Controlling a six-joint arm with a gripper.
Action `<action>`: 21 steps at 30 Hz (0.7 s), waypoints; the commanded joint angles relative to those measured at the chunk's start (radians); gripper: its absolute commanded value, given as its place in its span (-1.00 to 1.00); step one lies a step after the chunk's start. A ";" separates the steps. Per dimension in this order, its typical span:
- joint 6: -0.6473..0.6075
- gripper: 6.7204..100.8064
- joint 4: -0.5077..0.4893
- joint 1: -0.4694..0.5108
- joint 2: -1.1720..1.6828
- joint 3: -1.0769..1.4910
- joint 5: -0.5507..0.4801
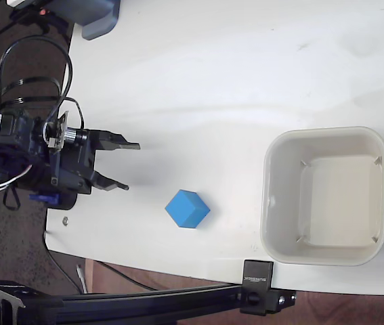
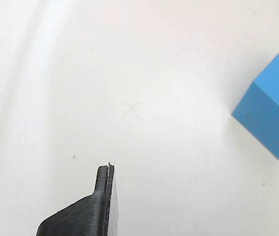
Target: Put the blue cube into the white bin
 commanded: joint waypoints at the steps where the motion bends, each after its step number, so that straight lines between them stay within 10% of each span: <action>1: -0.023 0.99 -0.006 0.044 0.023 -0.025 -0.066; 21: -0.006 0.99 -0.003 0.081 0.023 -0.061 -0.072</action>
